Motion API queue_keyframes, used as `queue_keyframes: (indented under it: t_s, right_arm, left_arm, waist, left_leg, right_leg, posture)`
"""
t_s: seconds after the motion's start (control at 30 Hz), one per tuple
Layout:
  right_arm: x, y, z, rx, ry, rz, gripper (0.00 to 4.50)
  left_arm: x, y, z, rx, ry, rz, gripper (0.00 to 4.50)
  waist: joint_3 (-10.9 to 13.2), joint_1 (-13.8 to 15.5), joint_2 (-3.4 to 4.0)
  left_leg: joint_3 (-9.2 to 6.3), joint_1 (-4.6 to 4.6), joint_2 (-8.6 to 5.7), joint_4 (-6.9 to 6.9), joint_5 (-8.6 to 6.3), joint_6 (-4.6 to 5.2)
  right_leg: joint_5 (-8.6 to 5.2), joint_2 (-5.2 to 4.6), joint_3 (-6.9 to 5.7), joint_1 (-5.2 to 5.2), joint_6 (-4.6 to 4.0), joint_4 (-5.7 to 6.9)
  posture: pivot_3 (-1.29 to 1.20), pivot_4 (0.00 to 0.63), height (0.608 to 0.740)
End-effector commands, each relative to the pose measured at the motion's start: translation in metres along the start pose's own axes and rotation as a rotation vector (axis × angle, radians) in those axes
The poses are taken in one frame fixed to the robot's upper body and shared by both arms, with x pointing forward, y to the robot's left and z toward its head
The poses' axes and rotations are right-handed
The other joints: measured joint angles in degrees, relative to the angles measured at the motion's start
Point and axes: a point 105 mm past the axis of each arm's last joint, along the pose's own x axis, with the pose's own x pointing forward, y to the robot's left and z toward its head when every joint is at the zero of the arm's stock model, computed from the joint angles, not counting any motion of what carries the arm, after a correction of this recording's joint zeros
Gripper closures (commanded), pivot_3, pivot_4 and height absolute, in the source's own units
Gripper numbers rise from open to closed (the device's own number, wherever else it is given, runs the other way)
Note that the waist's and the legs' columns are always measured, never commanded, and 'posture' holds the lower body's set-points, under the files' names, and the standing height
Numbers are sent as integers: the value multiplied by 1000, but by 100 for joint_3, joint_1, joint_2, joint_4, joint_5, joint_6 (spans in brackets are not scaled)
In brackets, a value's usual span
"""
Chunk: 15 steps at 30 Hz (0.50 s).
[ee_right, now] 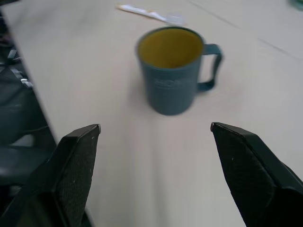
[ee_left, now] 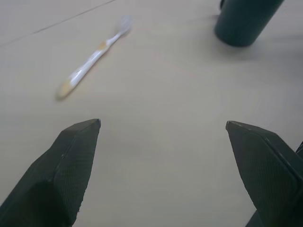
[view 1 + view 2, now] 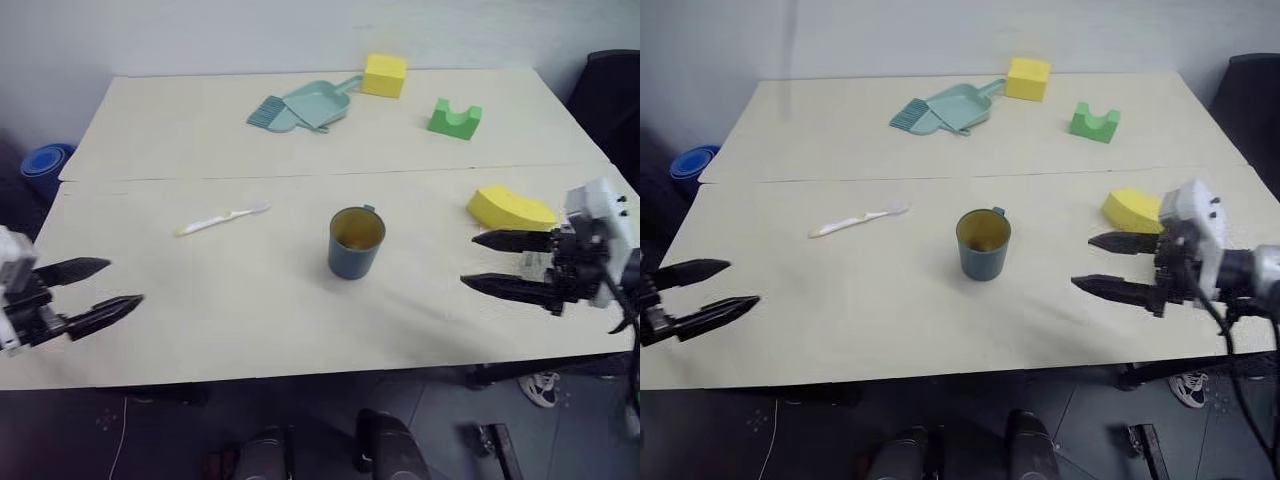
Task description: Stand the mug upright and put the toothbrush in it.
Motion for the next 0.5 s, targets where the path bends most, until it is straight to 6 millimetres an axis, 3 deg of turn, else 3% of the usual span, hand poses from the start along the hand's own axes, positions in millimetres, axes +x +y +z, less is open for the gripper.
queue_keyframes:
  t_s: [0.03, 0.2, 0.5]
  right_arm:
    - [-10, 16, 21, -30, -6, 114, 609]
    - [-5, 10, 24, -66, -21, 64, 609]
    - [-10, 30, 41, -96, -71, 9, 609]
  left_arm:
    - [-15, 25, 16, 99, 0, 51, 0]
    - [0, 32, 22, 156, 8, -35, 0]
    - [107, 63, 44, 290, 70, -246, 0]
  waist:
    - [-2, 90, -5]
    - [-9, 113, -17]
    - [-11, 238, -22]
  left_leg:
    - [4, -3, 0, 1, -1, 1]
    - [13, -6, -5, 2, -6, 3]
    - [29, -1, -9, 17, -4, -3]
  right_leg:
    - [-1, 0, 0, -2, -1, -7]
    - [0, -10, -2, -6, -1, -5]
    - [6, -9, -22, -16, 9, 44]
  posture:
    - [0, 150, 740]
    - [0, 150, 740]
    - [0, 150, 740]
